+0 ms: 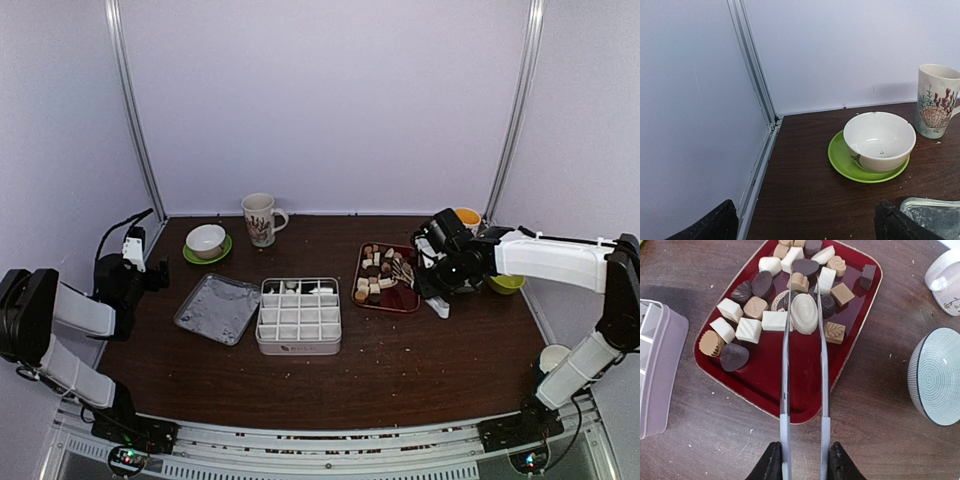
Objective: Pack the chocolate
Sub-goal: Pick up the fake chocolate from the plate.
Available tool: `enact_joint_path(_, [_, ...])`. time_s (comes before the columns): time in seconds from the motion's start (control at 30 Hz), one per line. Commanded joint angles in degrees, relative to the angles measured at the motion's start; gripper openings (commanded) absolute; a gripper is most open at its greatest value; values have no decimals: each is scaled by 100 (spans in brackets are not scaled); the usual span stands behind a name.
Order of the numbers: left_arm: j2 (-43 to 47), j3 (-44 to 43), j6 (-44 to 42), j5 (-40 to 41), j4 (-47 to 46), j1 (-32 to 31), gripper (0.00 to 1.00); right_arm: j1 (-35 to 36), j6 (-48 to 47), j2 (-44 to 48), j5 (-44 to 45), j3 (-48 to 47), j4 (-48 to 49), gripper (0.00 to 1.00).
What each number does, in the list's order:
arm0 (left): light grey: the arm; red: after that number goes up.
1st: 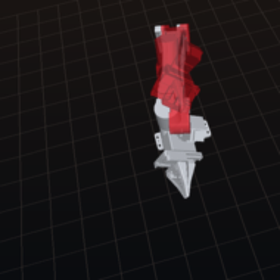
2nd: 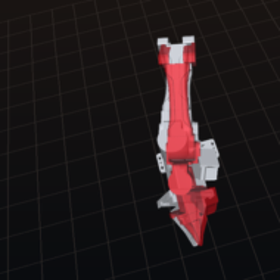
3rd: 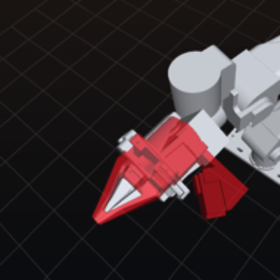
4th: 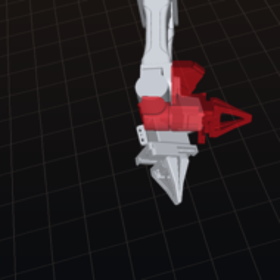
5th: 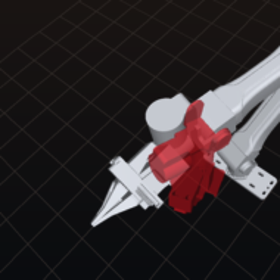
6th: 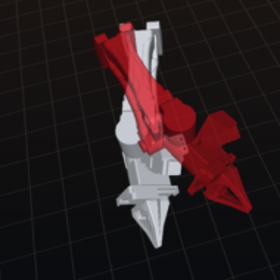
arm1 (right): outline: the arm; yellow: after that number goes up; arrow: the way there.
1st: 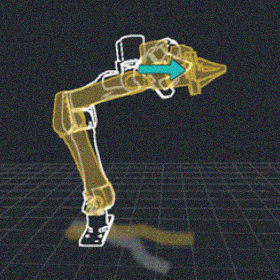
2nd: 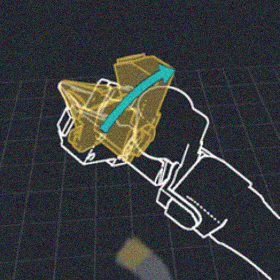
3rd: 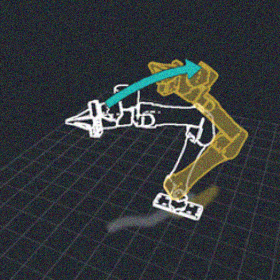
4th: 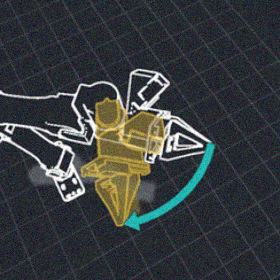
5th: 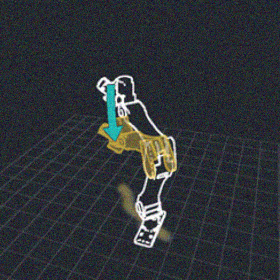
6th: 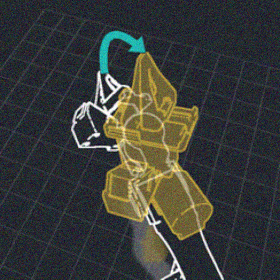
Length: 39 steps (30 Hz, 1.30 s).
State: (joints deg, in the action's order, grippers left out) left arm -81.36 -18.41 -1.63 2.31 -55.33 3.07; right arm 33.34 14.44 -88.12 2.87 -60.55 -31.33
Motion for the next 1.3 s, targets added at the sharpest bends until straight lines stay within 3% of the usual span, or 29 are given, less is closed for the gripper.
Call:
enact_joint_path(0.0, [-26, -110, -22, -64, -144, 44, 98, -13, -187, 613, -117, 195, 299, 24])
enact_joint_path(0.4, [-29, -110, -22, -63, -144, 44, 98, 327, -363, 1318, -967, 486, 789, 23])
enact_joint_path(1.27, [-29, -110, -22, -62, -144, 43, 98, 814, -547, 1593, -1450, 314, 1091, 22])
